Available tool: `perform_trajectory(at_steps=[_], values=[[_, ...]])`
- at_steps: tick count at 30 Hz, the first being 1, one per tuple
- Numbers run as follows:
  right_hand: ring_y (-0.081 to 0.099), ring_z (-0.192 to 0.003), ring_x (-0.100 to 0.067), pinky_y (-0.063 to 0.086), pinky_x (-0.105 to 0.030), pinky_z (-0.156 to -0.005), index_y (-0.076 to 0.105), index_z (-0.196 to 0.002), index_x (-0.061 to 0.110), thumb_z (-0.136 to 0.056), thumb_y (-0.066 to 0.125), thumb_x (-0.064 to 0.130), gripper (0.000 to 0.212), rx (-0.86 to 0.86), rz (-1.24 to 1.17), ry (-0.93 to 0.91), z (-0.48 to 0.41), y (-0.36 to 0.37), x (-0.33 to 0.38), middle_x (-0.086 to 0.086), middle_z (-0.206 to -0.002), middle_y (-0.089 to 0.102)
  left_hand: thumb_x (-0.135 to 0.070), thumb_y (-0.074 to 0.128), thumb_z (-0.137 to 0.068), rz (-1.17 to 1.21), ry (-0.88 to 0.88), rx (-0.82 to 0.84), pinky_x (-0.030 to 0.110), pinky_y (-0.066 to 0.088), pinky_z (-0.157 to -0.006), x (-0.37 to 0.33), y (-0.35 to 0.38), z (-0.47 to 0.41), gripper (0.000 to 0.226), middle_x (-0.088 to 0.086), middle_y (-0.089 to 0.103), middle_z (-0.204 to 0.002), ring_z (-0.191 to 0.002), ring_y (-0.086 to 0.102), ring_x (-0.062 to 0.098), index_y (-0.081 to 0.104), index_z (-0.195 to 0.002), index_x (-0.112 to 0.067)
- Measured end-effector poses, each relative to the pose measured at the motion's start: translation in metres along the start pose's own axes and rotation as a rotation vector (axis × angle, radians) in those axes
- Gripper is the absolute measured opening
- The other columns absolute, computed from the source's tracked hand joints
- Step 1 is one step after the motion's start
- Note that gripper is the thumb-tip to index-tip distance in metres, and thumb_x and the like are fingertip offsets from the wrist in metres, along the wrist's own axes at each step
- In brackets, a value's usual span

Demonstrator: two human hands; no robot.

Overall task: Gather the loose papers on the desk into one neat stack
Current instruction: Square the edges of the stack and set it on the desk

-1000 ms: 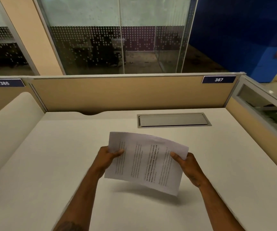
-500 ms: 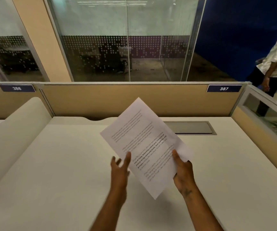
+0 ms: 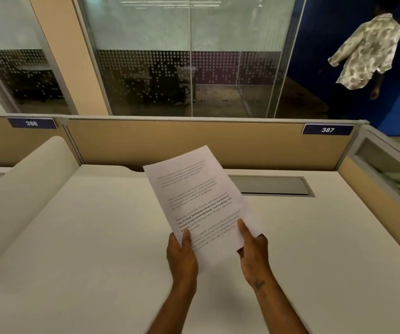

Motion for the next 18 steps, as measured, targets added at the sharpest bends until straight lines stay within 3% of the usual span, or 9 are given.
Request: perform_trajectory(at_steps=[3, 5, 9, 13, 18], values=[[0.072, -0.088, -0.023, 0.061, -0.032, -0.072, 0.068, -0.116, 0.010, -0.097, 0.058, 0.018, 0.023, 0.100, 0.177, -0.006, -0.001, -0.012, 0.011, -0.010, -0.103, 0.076, -0.022, 0.054, -0.100, -0.073, 0.066, 0.017, 0.032, 0.053, -0.079, -0.008, -0.015, -0.023, 0.012, 0.008, 0.071, -0.108, -0.095, 0.069, 0.025, 0.061, -0.109, -0.020], [0.072, -0.080, -0.023, 0.061, -0.032, -0.070, 0.070, -0.111, 0.009, -0.097, 0.058, 0.018, 0.020, 0.168, 0.316, 0.011, -0.001, -0.017, 0.016, -0.012, -0.099, 0.077, -0.021, 0.055, -0.100, -0.108, 0.085, 0.074, 0.033, 0.054, -0.081, -0.014, -0.022, -0.038, 0.017, 0.008, 0.072, -0.109, -0.097, 0.070, 0.024, 0.064, -0.113, -0.016], [0.077, -0.082, -0.026, 0.060, -0.028, -0.067, 0.069, -0.113, 0.015, -0.097, 0.058, 0.016, 0.019, 0.313, 0.487, 0.072, 0.002, -0.008, 0.015, -0.001, -0.096, 0.080, -0.024, 0.055, -0.100, -0.164, 0.091, 0.209, 0.035, 0.059, -0.080, -0.025, -0.033, -0.060, 0.024, 0.003, 0.075, -0.110, -0.095, 0.073, 0.021, 0.065, -0.119, -0.015], [0.075, -0.075, -0.023, 0.061, -0.025, -0.067, 0.069, -0.108, 0.018, -0.096, 0.060, 0.013, 0.016, 0.267, 0.435, 0.069, 0.000, 0.003, 0.006, -0.004, -0.092, 0.079, -0.031, 0.055, -0.100, -0.152, 0.067, 0.296, 0.036, 0.061, -0.078, -0.032, -0.039, -0.071, 0.025, 0.000, 0.076, -0.110, -0.092, 0.076, 0.019, 0.064, -0.121, -0.020], [0.070, -0.071, -0.019, 0.061, -0.024, -0.066, 0.071, -0.104, 0.016, -0.096, 0.060, 0.011, 0.015, 0.213, 0.364, 0.059, -0.007, 0.019, -0.008, -0.009, -0.090, 0.078, -0.030, 0.056, -0.099, -0.105, -0.001, 0.510, 0.042, 0.060, -0.086, -0.037, -0.051, -0.081, 0.032, -0.001, 0.073, -0.122, -0.105, 0.072, 0.020, 0.057, -0.130, -0.024]])
Point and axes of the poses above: each hand's wrist, its own z-axis away from the middle knuckle, its own y-axis out of the palm, x = y × z, the point moved 7 cm from there along -z, towards the middle knuckle
